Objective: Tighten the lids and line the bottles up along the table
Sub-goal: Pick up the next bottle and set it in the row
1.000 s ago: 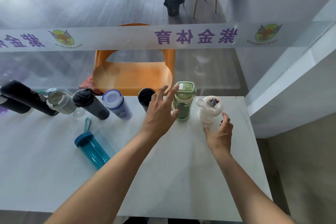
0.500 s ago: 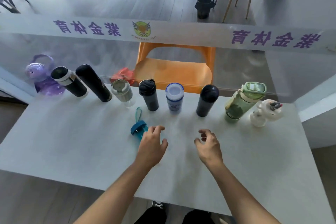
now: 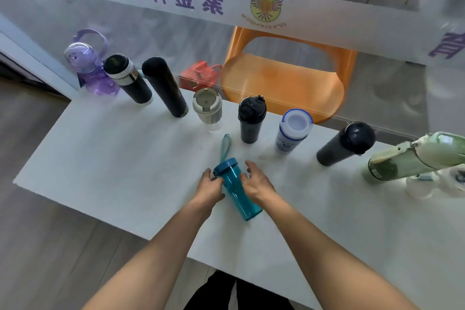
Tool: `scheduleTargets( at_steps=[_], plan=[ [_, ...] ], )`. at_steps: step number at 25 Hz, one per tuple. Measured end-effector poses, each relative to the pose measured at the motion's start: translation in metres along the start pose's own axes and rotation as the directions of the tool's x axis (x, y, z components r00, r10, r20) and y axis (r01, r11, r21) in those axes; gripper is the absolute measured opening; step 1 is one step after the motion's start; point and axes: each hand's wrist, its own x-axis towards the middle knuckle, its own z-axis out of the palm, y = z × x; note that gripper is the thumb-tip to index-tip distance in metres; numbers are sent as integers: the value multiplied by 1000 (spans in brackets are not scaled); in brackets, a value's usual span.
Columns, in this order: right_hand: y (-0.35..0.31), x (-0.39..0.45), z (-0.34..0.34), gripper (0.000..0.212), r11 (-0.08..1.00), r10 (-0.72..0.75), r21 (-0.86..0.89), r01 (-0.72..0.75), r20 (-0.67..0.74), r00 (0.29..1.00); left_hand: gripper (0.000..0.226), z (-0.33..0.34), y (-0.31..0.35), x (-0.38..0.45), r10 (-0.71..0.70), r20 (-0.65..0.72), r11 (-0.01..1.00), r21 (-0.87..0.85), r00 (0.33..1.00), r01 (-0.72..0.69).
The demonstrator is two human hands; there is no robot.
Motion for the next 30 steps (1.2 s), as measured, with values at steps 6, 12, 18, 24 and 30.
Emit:
scheduleTargets(
  at_steps=[6,12,18,24,30],
  plan=[
    [-8,0,-3,37,978,-11,208,22,-52,999,55,7,11,-16,67,65,984,-172,996,-55],
    [9,-47,-32,34,933,38,354,69,-284,958,26,16,9,-54,306,67,947,-128,950,-296],
    [56,-104,-45,28,913,92,387,132,-508,856,27,55,-6,-83,442,243,886,34,864,-463],
    [127,-151,-80,26,885,210,447,134,-637,741,23,129,-32,-117,400,454,844,158,796,-513],
    [215,-185,-138,31,817,333,557,149,-668,666,34,225,-54,-151,255,608,783,327,752,-530]
  ],
)
